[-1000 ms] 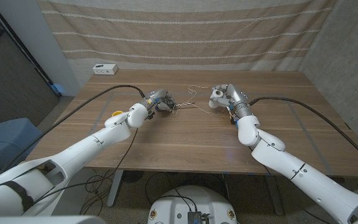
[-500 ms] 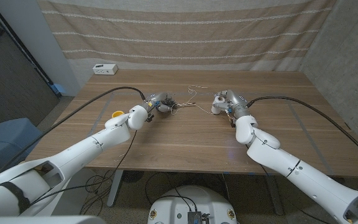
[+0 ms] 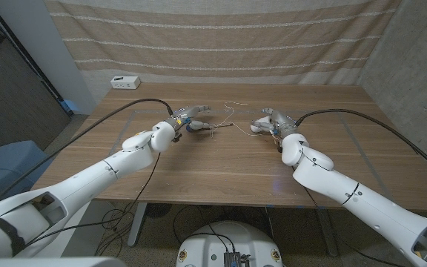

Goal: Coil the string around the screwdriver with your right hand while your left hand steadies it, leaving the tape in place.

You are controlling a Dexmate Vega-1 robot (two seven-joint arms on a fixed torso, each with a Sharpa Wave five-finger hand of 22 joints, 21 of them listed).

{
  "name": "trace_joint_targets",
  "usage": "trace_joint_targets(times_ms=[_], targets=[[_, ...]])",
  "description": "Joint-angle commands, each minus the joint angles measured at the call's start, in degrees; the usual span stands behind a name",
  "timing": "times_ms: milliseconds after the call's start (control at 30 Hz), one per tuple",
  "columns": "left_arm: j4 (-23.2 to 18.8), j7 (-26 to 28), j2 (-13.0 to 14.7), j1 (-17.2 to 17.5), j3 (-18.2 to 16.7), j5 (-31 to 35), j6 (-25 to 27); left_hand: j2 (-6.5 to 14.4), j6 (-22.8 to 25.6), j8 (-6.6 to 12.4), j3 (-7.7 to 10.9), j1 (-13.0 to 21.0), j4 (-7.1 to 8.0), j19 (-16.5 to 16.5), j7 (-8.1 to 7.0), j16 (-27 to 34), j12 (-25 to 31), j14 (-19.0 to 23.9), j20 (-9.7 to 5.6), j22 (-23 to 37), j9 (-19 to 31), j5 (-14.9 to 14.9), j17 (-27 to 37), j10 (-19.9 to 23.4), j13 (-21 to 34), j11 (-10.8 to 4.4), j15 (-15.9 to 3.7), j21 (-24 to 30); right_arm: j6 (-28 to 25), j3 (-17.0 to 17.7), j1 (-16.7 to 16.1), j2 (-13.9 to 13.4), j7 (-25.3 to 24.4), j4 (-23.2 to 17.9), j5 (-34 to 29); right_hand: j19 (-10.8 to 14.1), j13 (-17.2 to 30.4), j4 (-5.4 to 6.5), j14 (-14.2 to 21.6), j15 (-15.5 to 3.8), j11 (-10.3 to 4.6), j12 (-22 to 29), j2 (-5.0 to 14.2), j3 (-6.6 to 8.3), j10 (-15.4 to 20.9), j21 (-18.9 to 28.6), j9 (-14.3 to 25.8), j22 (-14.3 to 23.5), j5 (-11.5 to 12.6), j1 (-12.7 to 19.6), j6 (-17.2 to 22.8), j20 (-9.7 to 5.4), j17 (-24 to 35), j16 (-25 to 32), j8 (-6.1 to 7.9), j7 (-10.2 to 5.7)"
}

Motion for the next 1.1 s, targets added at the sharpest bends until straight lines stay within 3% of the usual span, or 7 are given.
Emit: trace_joint_targets(times_ms=[33, 200, 467, 600, 667, 867, 1100], targets=[[-3.55, 4.38, 2.41, 4.0, -5.25, -4.18, -6.53, 0.87, -2.71, -0.13, -0.52, -2.77, 1.24, -1.56, -0.91, 0.29, 0.38, -2.05, 0.47, 0.13, 0.1, 0.35, -0.79, -2.19, -1.14, 0.54, 0.93, -1.46, 0.37, 1.41, -1.67, -1.61, -2.84, -3.53, 3.39, -4.28, -0.14, 0.47, -5.06, 1.45, -0.06, -0.34, -0.02, -1.12, -3.95, -3.76, 0.04, 0.14, 0.92, -1.39, -3.42, 0.71, -1.48, -0.02, 0.01, -0.06], [-2.24, 7.96, 2.31, 6.31, -8.41, -8.27, -13.21, 2.46, -4.93, -0.12, -0.85, -5.61, 2.66, -2.07, -1.65, 0.42, 0.48, -3.67, 0.44, 0.21, 0.05, 0.37, -1.33, -4.0, -2.24, 0.0, 1.45, -2.51, 7.88, 4.3, -4.91, -1.48, -7.24, -3.9, 5.47, -8.68, -0.46, 1.11, -10.65, 2.51, 0.78, -0.28, 0.23, -2.2, -8.07, -7.71, 0.03, 0.21, 1.55, -2.79, -6.89, 0.74, -2.93, 0.03, 0.02, -0.08], [1.95, 9.4, 1.51, 8.93, -12.78, -16.37, -23.94, 3.28, -5.17, 0.22, -1.28, -7.83, 3.64, -1.78, -2.79, 0.41, 0.56, -4.84, -0.02, 0.24, -0.06, 0.43, -1.81, -5.12, -3.18, -0.72, 1.69, -3.04, 24.28, 8.37, -9.16, -0.2, -13.6, -1.54, 8.3, -9.57, -0.68, 2.28, -12.27, 3.08, 0.87, 0.09, 0.78, -3.13, -9.24, -9.34, -0.01, 0.28, 1.63, -5.05, -8.6, 0.68, -3.53, 0.65, 0.17, -0.45], [3.79, 8.58, 1.56, 10.46, -14.95, -20.83, -29.49, 4.14, -3.96, 0.73, -1.52, -9.56, 4.4, -0.94, -2.76, 0.58, 0.86, -5.15, -0.76, 0.26, -0.15, 0.59, -2.21, -5.05, -4.02, -0.75, 0.86, -3.21, 37.32, 10.39, -11.33, 2.15, -19.15, 2.07, 8.89, -5.65, -1.03, 3.05, -8.75, 1.64, 0.61, 1.66, 2.61, -3.23, -5.74, -9.38, -0.12, 0.41, 1.71, -6.42, -5.9, -0.03, -4.66, 2.43, 1.49, -0.49], [5.95, 7.16, 1.65, 11.47, -16.14, -24.43, -34.21, 4.54, -3.73, 0.71, -1.67, -10.53, 4.69, -0.1, -2.7, 0.75, 1.19, -4.94, -1.8, 0.25, -0.22, 0.73, -2.53, -4.4, -4.64, -0.78, 0.16, -3.27, 47.92, 11.41, -11.97, 4.41, -22.69, 5.94, 9.48, -0.03, -1.42, 2.84, -5.14, 0.42, 0.8, 2.49, 4.21, -2.79, -2.83, -8.61, -0.23, 0.4, 1.61, -6.36, -3.29, -1.3, -5.9, 3.57, 2.07, -0.07], [11.62, 1.17, 0.58, 13.03, -17.77, -33.82, -40.54, 5.9, -2.41, 0.94, -1.55, -12.17, 5.2, 1.59, -1.39, 0.99, 1.66, -4.44, -3.63, 0.24, -0.29, 1.06, -3.08, -3.1, -5.88, -0.87, -0.82, -3.33, 55.67, 12.1, -11.73, 8.42, -23.48, 9.47, 10.39, 3.49, -1.88, 1.9, -4.08, -0.05, 1.99, 2.77, 6.01, -1.76, -0.42, -9.04, -0.29, 0.27, 1.37, -5.21, -0.22, -6.81, -7.86, 3.2, 2.5, 1.34], [15.23, -2.38, -1.19, 15.06, -19.77, -42.2, -40.05, 7.3, -2.11, 0.79, -1.1, -13.47, 5.72, 2.11, -0.55, 0.95, 1.52, -4.46, -4.63, 0.26, -0.33, 1.42, -3.37, -3.15, -6.86, -0.73, -1.09, -3.63, 61.79, 11.02, -8.85, 12.35, -19.09, 14.28, 13.36, 5.95, -2.2, 0.46, -1.93, -0.74, 3.39, 3.14, 7.53, -0.44, 2.06, -9.52, -0.3, 0.26, 0.91, -3.34, 1.64, -9.51, -9.68, 3.34, 2.49, 2.32]])
